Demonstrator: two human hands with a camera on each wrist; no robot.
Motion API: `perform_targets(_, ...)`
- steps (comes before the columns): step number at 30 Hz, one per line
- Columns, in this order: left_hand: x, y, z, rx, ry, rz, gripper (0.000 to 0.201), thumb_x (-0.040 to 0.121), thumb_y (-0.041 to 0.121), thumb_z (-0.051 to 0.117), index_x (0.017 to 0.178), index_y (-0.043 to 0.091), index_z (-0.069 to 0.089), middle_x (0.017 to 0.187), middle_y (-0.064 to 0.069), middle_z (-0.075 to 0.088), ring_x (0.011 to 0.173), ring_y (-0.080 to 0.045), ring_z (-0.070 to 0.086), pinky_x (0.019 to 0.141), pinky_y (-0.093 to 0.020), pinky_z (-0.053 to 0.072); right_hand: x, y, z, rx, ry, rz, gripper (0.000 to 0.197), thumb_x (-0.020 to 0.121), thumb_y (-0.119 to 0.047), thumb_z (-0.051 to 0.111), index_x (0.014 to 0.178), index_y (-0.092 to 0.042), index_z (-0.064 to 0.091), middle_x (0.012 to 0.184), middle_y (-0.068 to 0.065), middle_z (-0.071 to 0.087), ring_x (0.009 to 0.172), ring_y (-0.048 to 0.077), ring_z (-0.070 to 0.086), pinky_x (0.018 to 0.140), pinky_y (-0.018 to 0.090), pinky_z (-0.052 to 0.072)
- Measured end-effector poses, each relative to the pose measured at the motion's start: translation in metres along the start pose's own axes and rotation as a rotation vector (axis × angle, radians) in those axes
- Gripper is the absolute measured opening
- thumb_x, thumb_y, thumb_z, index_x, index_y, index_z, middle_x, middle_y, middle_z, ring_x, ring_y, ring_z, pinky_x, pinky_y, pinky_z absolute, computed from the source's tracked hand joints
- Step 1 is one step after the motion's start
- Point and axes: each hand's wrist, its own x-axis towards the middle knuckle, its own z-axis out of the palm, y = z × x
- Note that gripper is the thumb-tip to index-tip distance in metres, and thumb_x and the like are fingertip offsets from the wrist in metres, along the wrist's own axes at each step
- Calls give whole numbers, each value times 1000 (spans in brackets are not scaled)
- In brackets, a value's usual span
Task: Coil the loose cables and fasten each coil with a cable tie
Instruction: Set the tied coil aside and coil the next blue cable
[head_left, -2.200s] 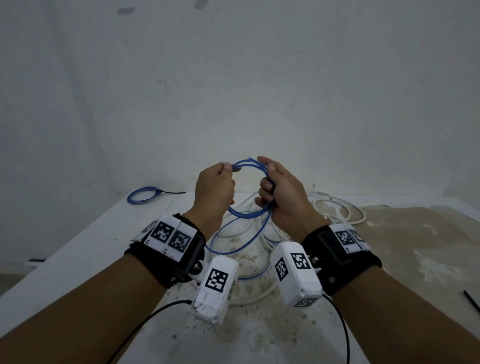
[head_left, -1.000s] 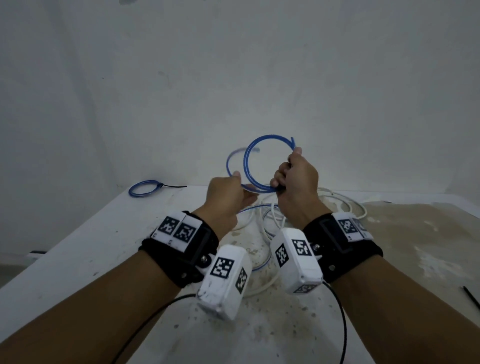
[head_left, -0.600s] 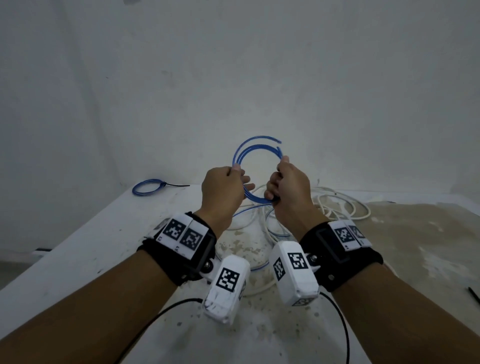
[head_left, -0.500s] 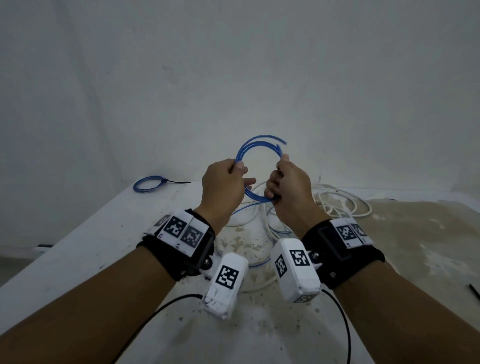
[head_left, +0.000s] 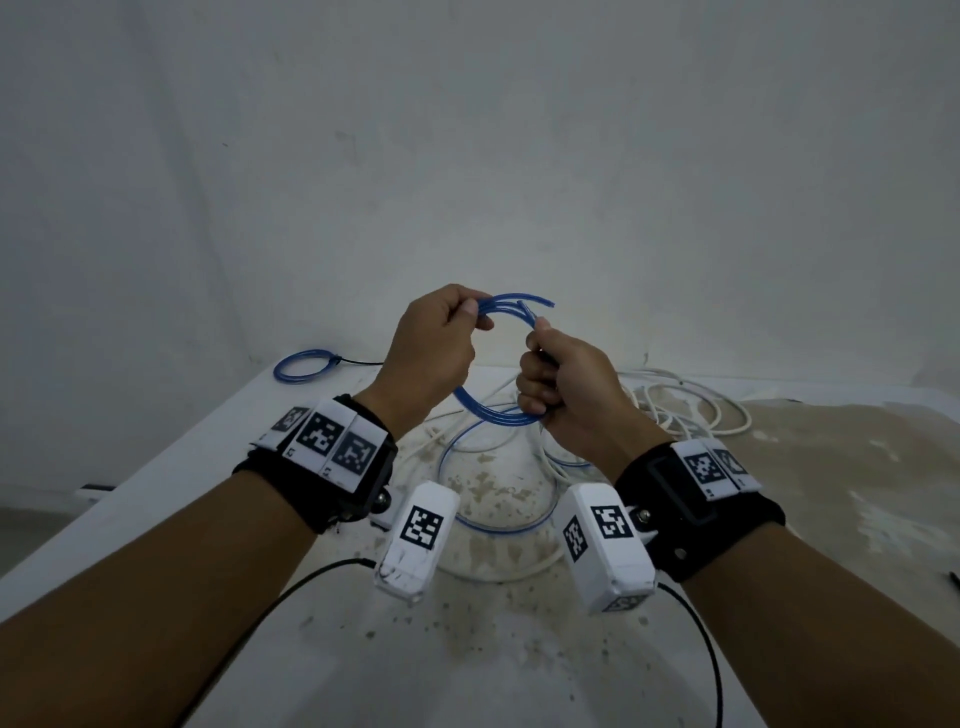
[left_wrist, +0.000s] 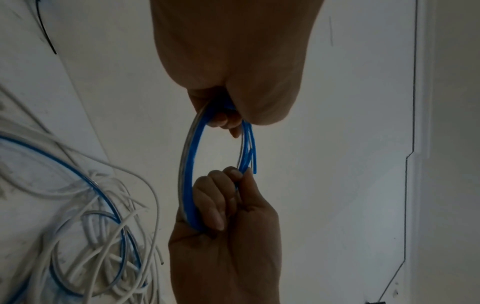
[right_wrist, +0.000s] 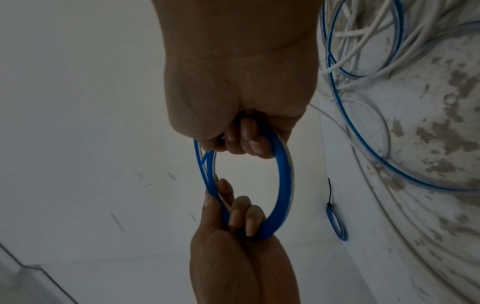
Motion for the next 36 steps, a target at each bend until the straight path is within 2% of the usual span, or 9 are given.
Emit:
perform_targets(4, 1, -1, -12, 27, -39, 29, 19, 101, 23, 52, 91, 16, 67, 82, 0, 71, 47, -17, 43, 43, -27, 39, -2, 0, 2, -18, -30, 16, 33, 103, -26, 46, 71, -18, 41, 56, -2, 21, 45, 12, 19, 42, 25, 28)
perform_targets(8, 3, -4, -18, 150, -119, 118, 22, 102, 21, 50, 108, 19, 71, 93, 6, 74, 46, -21, 46, 42, -27, 43, -2, 0, 2, -13, -44, 37, 31, 102, -24, 48, 72, -17, 43, 56, -2, 20, 44, 12, 19, 41, 24, 28)
perform_targets(10, 3, -4, -20, 200, -164, 155, 25, 103, 19, 48, 115, 21, 70, 89, 11, 74, 43, -17, 44, 42, -25, 41, -3, -1, 1, -16, -49, 49, 30, 101, -23, 49, 72, -16, 44, 55, -3, 21, 43, 11, 20, 41, 24, 28)
perform_targets(13, 2, -3, -22, 286, -226, 184, 28, 104, 14, 44, 116, 21, 68, 67, 24, 66, 40, -9, 40, 41, -21, 39, -3, -1, -1, -33, -48, 70, 28, 100, -21, 50, 73, -15, 47, 54, -4, 22, 43, 11, 19, 42, 25, 29)
perform_targets(16, 1, 1, -23, 311, -265, 184, 25, 103, 17, 48, 116, 23, 69, 84, 15, 72, 42, -3, 48, 46, -14, 40, -3, 0, -3, -48, -47, 78, 29, 101, -19, 50, 72, -15, 47, 53, -5, 22, 43, 11, 19, 42, 24, 28)
perform_targets(20, 0, 3, -22, 369, -208, 230, 25, 99, 36, 56, 107, 22, 75, 83, 7, 72, 50, 11, 54, 50, -4, 35, -4, 2, -1, -87, -77, 67, 31, 103, -19, 47, 72, -16, 45, 54, -5, 22, 43, 10, 19, 42, 23, 29)
perform_targets(23, 0, -2, -21, 415, -169, 243, 23, 98, 33, 58, 103, 20, 77, 73, 7, 68, 50, 11, 53, 50, -3, 34, -5, 2, -1, -152, -91, 64, 28, 103, -21, 48, 76, -15, 47, 55, -4, 23, 44, 11, 19, 43, 24, 31)
perform_targets(28, -3, -8, -18, 460, -141, 269, 22, 97, 33, 59, 102, 22, 77, 69, 11, 67, 57, 7, 55, 55, -4, 34, -4, 4, 0, -98, -20, 143, 46, 97, -51, 53, 78, -9, 56, 55, -3, 23, 45, 13, 20, 43, 26, 33)
perform_targets(36, -6, -12, -15, 416, -129, 251, 23, 99, 31, 56, 103, 22, 77, 72, 9, 68, 52, 6, 52, 52, -7, 34, -4, 4, 2, -66, 22, 150, 36, 101, -32, 50, 76, -7, 58, 56, -2, 24, 45, 12, 21, 45, 26, 27)
